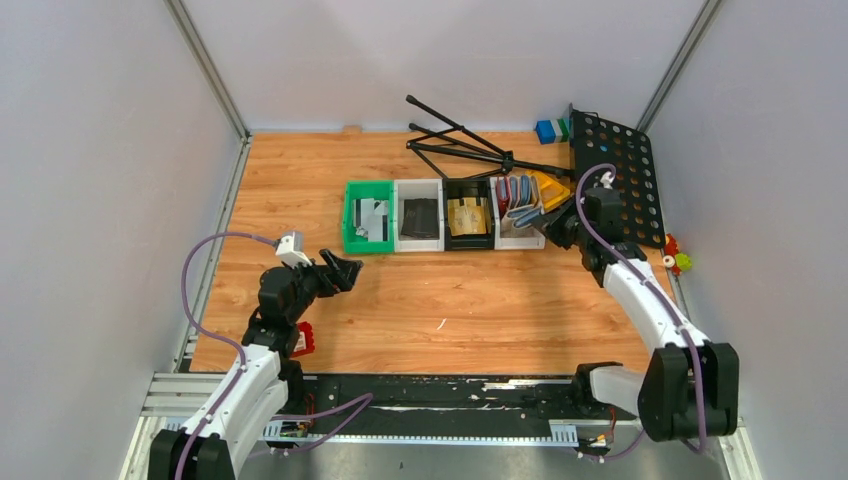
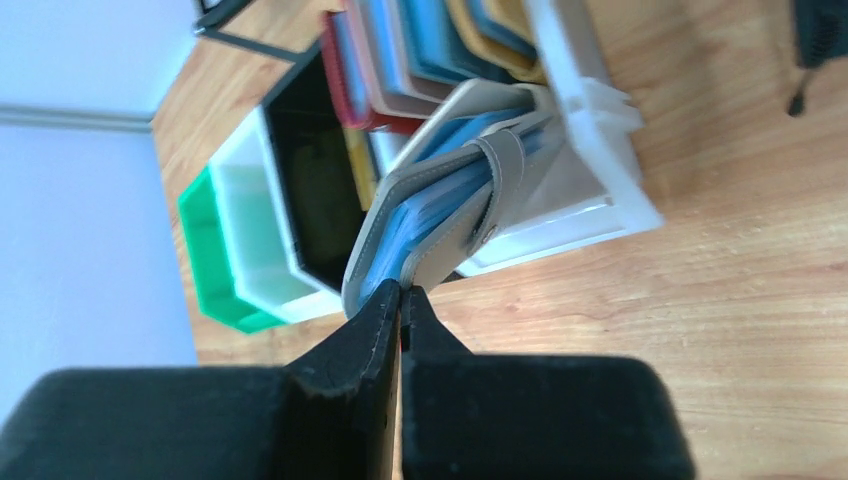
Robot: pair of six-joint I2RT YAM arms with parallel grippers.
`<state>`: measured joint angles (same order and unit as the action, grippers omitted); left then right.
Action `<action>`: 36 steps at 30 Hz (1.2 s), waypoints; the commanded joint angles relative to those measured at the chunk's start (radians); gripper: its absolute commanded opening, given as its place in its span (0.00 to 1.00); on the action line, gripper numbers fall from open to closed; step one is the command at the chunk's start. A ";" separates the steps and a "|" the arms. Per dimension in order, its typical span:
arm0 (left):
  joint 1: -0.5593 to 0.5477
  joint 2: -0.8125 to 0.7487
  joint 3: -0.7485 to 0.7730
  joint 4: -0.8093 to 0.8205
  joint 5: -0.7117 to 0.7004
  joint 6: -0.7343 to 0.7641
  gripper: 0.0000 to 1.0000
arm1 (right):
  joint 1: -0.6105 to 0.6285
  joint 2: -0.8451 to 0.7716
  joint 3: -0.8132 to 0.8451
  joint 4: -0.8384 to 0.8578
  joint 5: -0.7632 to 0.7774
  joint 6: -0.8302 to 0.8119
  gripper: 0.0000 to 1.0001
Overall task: Take the credit cards out of the card holder
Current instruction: Pick up the card holder from the storage box, then place the card holder at the center of the board.
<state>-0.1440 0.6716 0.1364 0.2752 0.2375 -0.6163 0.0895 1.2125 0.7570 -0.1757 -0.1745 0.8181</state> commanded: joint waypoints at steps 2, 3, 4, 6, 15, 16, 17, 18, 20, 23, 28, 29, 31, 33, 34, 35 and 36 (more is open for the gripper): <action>0.003 0.003 -0.001 0.060 0.024 -0.007 1.00 | 0.007 -0.146 0.083 -0.039 -0.167 -0.133 0.00; 0.003 0.006 0.000 0.064 0.029 -0.008 1.00 | 0.007 -0.174 0.084 -0.048 -0.196 -0.157 0.00; 0.003 0.007 -0.001 0.068 0.033 -0.010 1.00 | 0.009 -0.194 0.082 -0.056 -0.233 -0.183 0.00; 0.003 0.016 -0.002 0.084 0.049 -0.012 1.00 | 0.012 -0.221 0.088 -0.092 -0.310 -0.244 0.00; 0.001 0.102 0.005 0.167 0.139 -0.028 0.99 | 0.097 -0.321 0.140 -0.376 -0.336 -0.522 0.00; 0.001 0.112 0.006 0.173 0.155 -0.029 0.99 | 0.110 -0.332 0.132 -0.376 -0.338 -0.528 0.00; 0.001 0.119 0.008 0.184 0.183 -0.022 0.99 | 0.129 -0.339 0.126 -0.375 -0.335 -0.532 0.00; 0.000 0.127 0.010 0.202 0.213 -0.013 0.99 | 0.153 -0.343 0.125 -0.375 -0.326 -0.536 0.00; -0.008 0.138 0.005 0.233 0.235 -0.016 0.99 | 0.240 -0.331 0.132 -0.385 -0.283 -0.552 0.00; -0.014 0.148 0.004 0.245 0.234 -0.017 0.99 | 0.398 -0.291 0.142 -0.384 -0.193 -0.573 0.00; -0.018 0.165 0.005 0.250 0.236 -0.013 0.99 | 0.648 -0.174 0.179 -0.379 -0.008 -0.568 0.51; -0.020 0.170 0.005 0.251 0.236 -0.011 0.99 | 0.658 -0.160 0.178 -0.364 -0.049 -0.555 0.57; -0.023 0.182 0.008 0.253 0.239 -0.010 0.99 | 0.662 -0.165 0.151 -0.287 -0.121 -0.525 0.66; -0.027 0.193 0.012 0.255 0.245 -0.008 0.99 | 0.661 -0.197 0.118 -0.232 -0.115 -0.502 0.72; -0.029 0.197 0.013 0.254 0.248 -0.009 0.99 | 0.661 -0.205 0.106 -0.221 -0.096 -0.497 0.72; -0.031 0.201 0.014 0.253 0.253 -0.012 0.99 | 0.661 -0.210 0.097 -0.222 -0.074 -0.494 0.72; -0.034 0.202 0.014 0.253 0.257 -0.014 0.99 | 0.660 -0.211 0.093 -0.235 -0.049 -0.492 0.71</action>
<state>-0.1680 0.8654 0.1364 0.4770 0.4671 -0.6308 0.7513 1.0412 0.8665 -0.5007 -0.2867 0.2924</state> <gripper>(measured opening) 0.993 0.714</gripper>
